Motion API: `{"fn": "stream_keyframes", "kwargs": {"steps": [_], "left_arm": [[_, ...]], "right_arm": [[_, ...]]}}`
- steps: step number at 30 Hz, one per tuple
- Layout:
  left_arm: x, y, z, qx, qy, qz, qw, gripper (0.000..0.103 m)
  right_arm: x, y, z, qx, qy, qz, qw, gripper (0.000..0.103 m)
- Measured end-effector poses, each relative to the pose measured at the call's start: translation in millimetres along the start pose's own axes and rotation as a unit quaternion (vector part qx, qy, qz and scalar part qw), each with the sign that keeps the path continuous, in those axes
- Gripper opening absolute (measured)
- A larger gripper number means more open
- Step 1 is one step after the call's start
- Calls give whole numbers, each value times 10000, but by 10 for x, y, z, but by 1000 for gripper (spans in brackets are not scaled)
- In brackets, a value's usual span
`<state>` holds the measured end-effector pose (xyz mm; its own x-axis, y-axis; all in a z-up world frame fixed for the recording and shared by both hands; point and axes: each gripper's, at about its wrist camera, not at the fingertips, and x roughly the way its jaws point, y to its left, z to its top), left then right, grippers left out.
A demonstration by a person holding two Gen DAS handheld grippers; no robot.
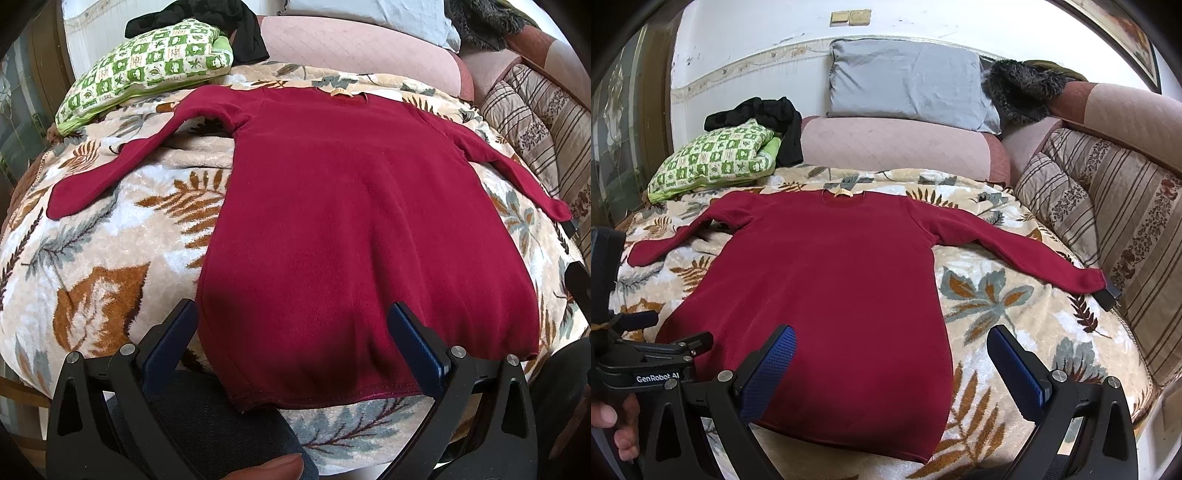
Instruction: Fold small clothes
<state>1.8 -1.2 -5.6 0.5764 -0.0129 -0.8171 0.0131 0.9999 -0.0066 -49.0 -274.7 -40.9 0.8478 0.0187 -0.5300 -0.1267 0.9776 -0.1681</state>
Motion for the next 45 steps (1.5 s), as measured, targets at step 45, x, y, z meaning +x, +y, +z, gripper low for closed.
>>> {"fn": "stream_keyframes", "kwargs": {"steps": [45], "left_arm": [[118,18,0,-34,192,63,9998,102]], "right_arm": [[431,64,-109,-187,1088,-352,9933,103]]}}
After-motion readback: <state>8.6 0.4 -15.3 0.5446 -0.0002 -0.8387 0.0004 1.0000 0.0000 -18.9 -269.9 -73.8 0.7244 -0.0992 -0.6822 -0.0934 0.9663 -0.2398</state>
